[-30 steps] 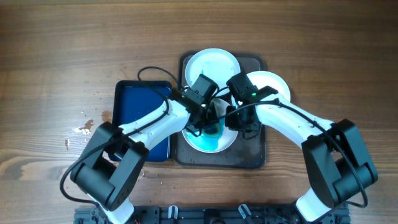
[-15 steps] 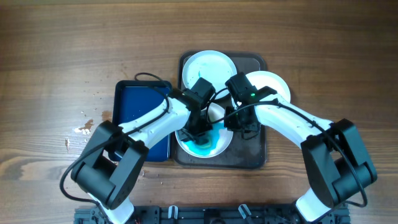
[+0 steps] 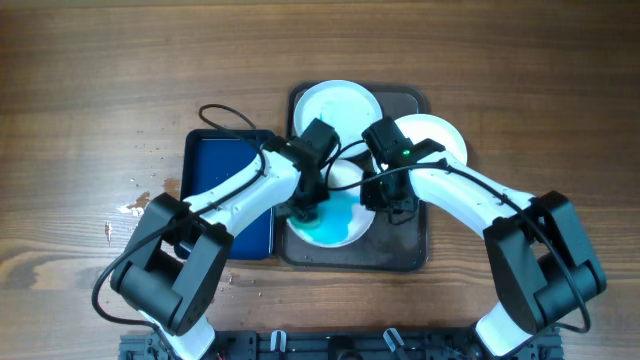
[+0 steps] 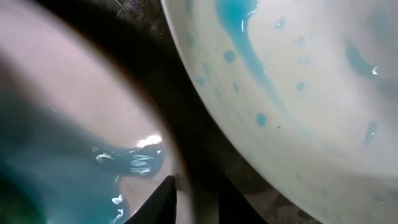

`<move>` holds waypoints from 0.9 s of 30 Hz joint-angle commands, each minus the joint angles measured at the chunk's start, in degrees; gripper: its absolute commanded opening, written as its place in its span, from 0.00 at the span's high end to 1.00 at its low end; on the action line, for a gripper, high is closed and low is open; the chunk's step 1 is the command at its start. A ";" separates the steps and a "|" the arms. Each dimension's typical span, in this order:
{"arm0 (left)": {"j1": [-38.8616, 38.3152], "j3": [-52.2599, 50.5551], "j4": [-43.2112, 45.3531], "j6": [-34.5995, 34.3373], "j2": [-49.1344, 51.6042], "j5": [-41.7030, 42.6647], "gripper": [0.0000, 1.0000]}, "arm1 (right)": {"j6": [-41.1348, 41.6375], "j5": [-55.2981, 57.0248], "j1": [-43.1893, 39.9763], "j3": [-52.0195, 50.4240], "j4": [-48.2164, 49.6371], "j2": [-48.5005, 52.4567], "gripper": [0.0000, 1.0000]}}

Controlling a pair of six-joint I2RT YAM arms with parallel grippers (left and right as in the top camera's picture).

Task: Clean dirty plates on tray and stack at the side
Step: 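Scrub the plate held by the right gripper with the left-held sponge, then put the sponge back into the blue tray with the left gripper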

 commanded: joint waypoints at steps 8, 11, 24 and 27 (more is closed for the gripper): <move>0.61 0.17 10.56 2.03 3.48 18.45 0.96 | -0.15 0.94 -0.20 0.13 -0.74 1.16 0.77; 0.61 0.17 10.27 5.73 3.87 21.64 0.96 | -0.17 0.96 -0.20 0.13 -0.72 1.16 0.77; 1.53 0.26 -7.06 6.51 -17.55 1.25 0.96 | -1.86 0.98 -0.20 0.13 1.25 1.16 0.95; 3.37 0.26 -10.60 6.49 -21.66 -1.68 0.96 | -1.88 2.08 -0.20 0.31 0.66 0.50 0.96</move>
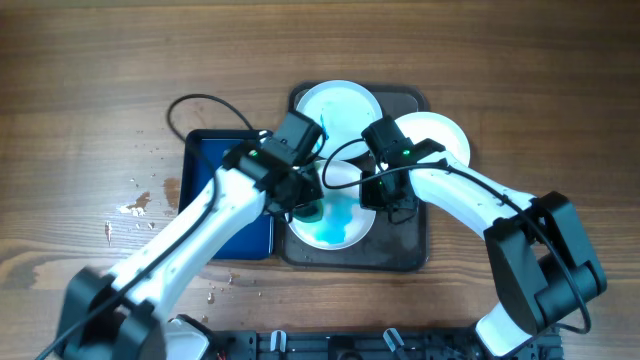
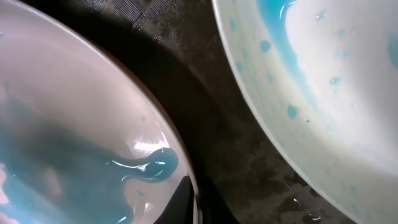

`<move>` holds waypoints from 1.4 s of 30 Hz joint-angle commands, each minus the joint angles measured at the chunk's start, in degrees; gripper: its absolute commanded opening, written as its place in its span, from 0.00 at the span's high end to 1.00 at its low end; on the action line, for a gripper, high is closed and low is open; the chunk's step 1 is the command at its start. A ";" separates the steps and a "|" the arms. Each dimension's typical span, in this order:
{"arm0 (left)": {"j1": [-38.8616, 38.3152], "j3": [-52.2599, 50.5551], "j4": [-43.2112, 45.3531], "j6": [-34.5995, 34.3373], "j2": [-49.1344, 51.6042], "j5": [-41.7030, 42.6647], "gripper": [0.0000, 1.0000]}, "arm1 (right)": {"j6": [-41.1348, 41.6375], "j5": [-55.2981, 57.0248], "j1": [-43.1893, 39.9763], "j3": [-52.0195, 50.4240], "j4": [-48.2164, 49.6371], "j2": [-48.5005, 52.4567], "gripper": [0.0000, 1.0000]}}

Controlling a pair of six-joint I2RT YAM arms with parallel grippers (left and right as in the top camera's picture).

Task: Clean dirty plates on tray and stack at the side
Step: 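Put the sponge back into the blue tray with the left gripper, then lift the plate with the right gripper and tilt it over the blue tray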

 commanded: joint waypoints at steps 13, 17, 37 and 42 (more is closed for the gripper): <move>31.30 -10.71 0.44 11.74 -4.31 -3.78 0.25 | -4.50 6.54 -0.20 2.05 -5.46 -8.61 0.96; 36.63 -9.11 -0.85 13.92 -9.05 3.19 0.18 | -8.09 7.28 -0.13 7.65 -11.43 -8.61 0.96; 38.16 -3.34 -4.81 15.08 -39.47 2.99 0.00 | -20.70 40.44 23.04 22.08 12.15 -5.44 0.96; 38.16 -3.37 -7.23 15.32 -38.95 2.99 0.00 | -26.97 57.88 30.97 22.05 18.51 -2.58 0.96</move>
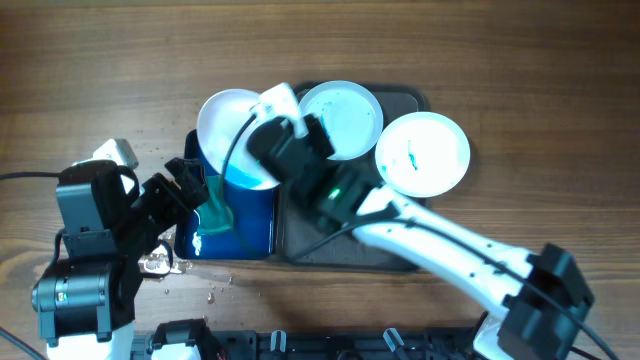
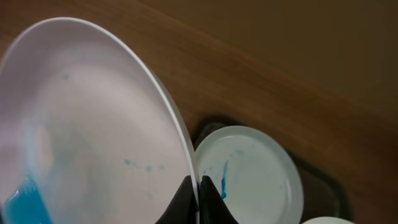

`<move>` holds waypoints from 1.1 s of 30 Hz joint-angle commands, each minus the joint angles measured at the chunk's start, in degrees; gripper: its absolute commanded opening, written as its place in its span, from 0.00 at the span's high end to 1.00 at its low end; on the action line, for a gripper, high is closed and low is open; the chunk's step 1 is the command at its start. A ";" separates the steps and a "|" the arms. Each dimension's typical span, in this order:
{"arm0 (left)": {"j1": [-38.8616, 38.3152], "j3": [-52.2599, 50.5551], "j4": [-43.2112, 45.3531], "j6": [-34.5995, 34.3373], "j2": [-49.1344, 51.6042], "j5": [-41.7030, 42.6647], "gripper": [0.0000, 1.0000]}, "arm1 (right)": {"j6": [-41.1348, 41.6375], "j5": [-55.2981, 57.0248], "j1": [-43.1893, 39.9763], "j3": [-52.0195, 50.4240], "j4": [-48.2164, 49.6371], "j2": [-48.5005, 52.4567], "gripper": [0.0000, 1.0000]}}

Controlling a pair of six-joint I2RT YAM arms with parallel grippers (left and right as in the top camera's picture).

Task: Clean dirty plates on tray and stack at the side
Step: 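Lift the plate with the right gripper and tilt it over the blue tray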

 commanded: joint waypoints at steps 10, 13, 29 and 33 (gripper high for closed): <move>0.35 1.07 -1.75 0.72 0.13 -0.74 0.00 | -11.78 22.99 7.21 1.11 3.48 1.31 0.96; 0.35 1.07 -1.75 0.72 0.13 -0.74 0.00 | -16.09 27.56 8.33 1.11 6.36 1.31 0.96; 0.35 1.07 -1.75 0.72 0.13 -0.74 0.00 | -18.62 27.58 9.44 1.11 8.13 1.31 0.96; 0.35 1.07 -1.75 0.72 0.13 -0.74 0.00 | -21.22 29.03 9.49 1.11 11.21 1.31 0.95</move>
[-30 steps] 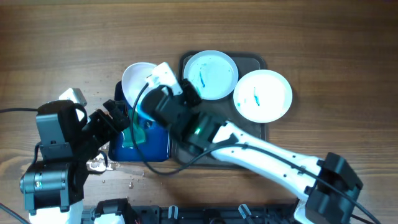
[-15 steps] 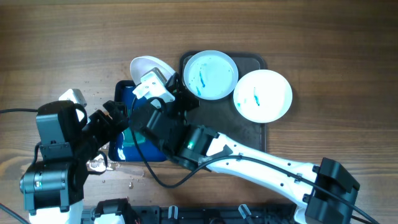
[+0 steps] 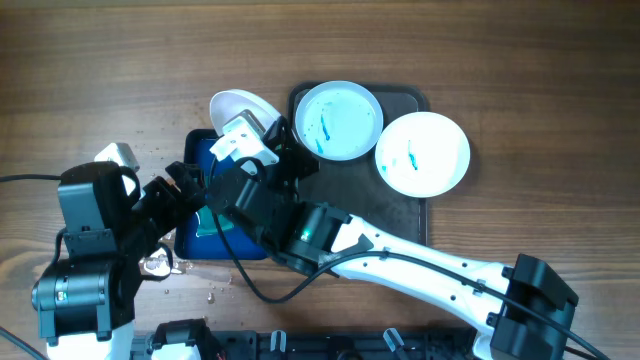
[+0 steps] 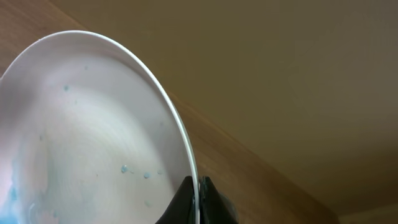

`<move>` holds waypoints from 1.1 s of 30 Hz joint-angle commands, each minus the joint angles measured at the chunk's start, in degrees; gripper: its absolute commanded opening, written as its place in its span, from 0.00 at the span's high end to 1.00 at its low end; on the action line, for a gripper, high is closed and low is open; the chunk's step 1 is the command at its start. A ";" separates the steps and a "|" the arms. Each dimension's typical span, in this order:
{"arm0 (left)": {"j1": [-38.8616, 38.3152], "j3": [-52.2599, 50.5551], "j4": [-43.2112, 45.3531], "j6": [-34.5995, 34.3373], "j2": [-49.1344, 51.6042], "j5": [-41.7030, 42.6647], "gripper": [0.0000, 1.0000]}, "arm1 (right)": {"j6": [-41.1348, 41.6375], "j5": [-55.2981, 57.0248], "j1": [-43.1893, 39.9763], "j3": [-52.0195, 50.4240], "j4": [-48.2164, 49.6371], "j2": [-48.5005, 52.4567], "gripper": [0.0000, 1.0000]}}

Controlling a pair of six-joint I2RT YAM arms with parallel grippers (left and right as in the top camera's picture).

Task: Clean dirty plates on tray and stack at the side
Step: 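Lift the plate with the right gripper and tilt it over the blue tray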

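Note:
My right gripper (image 3: 258, 135) is shut on the rim of a white plate (image 3: 240, 104), held tilted steeply over the far end of the blue bin (image 3: 213, 150). In the right wrist view the fingers (image 4: 186, 190) pinch the plate (image 4: 93, 137), which carries a few blue droplets and a faint blue smear at its low edge. My left gripper (image 3: 192, 188) hangs over the bin's left side, shut on a teal sponge (image 3: 207, 222) that the right arm partly hides. Two more white plates streaked with blue remain: one (image 3: 340, 120) on the dark tray (image 3: 400, 220), one (image 3: 423, 152) overlapping its right edge.
The right arm stretches from the front right across the tray's near-left corner and over the bin. Wet specks (image 3: 150, 265) lie on the wooden table left of the bin. The left arm's body stands at the front left.
The plate in my right gripper is tipped much more steeply and shows far less blue. The right arm now lies further left over the bin. The left gripper and sponge have stayed put.
First the left gripper held the sponge on a plate flooded with blue at the tray's front, the right gripper at its rim. Then the sponge was at the plate's left. Later the right gripper held that plate over the bin, the left drawn back; now the plate stands steep.

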 commanded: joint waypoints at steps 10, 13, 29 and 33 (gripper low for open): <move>0.35 1.07 -0.07 0.72 0.00 -0.33 0.00 | -15.80 6.08 2.75 1.11 13.62 0.20 0.96; 0.35 1.07 -0.07 0.72 0.00 -0.33 0.00 | -16.81 6.10 2.75 1.11 13.99 0.20 0.96; 0.35 1.07 -0.07 0.72 0.00 -0.33 0.00 | 10.08 -2.56 -4.90 0.87 0.79 0.20 0.96; 0.35 1.07 -0.07 0.72 0.00 -0.33 0.00 | 23.41 -23.37 -8.83 0.87 -11.89 0.02 0.95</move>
